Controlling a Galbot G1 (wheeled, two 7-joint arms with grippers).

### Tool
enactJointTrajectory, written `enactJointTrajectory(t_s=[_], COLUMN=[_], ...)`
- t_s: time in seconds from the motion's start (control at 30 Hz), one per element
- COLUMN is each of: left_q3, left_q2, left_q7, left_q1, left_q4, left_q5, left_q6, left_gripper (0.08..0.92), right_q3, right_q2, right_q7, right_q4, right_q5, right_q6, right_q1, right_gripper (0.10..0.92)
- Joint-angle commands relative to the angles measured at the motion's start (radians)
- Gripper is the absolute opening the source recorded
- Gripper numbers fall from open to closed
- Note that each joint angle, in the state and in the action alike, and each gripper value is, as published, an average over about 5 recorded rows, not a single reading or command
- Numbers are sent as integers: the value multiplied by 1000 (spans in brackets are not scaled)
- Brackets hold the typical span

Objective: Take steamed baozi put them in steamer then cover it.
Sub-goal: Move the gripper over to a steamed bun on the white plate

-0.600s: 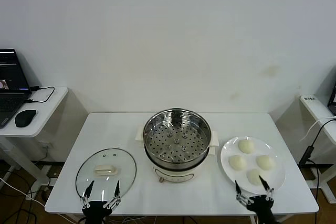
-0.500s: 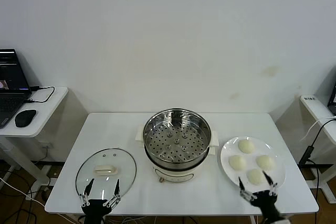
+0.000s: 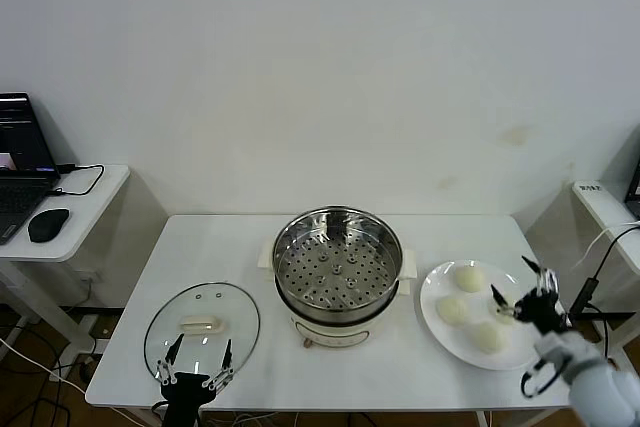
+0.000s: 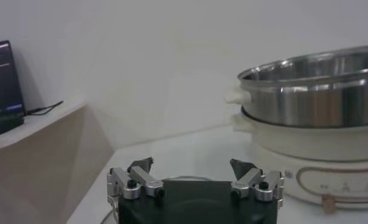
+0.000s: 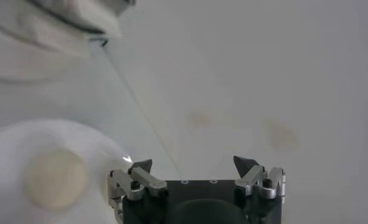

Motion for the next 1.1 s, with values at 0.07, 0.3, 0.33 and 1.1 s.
enactJointTrajectory(t_s=[0.07, 0.3, 0.33, 1.1], left_q3=[-2, -11, -13, -46], left_q2=[3, 2, 2, 3], left_q7=[5, 1, 0, -1], left_q1=[-13, -19, -19, -28], left_q4=[-1, 0, 0, 15], left_q5=[41, 40, 40, 35], left_q6=[76, 79, 79, 87], left_gripper=[823, 823, 823, 823], right_q3=[-303, -770, -831, -1310], right_q2=[-370, -416, -416, -174], right_q7=[-300, -555, -590, -698], right_q4=[-226, -404, -422, -703], right_q5=[16, 142, 157, 107], right_q6=[-74, -102, -102, -13], right_q1=[411, 846, 894, 1241], right_gripper=[823, 823, 823, 823])
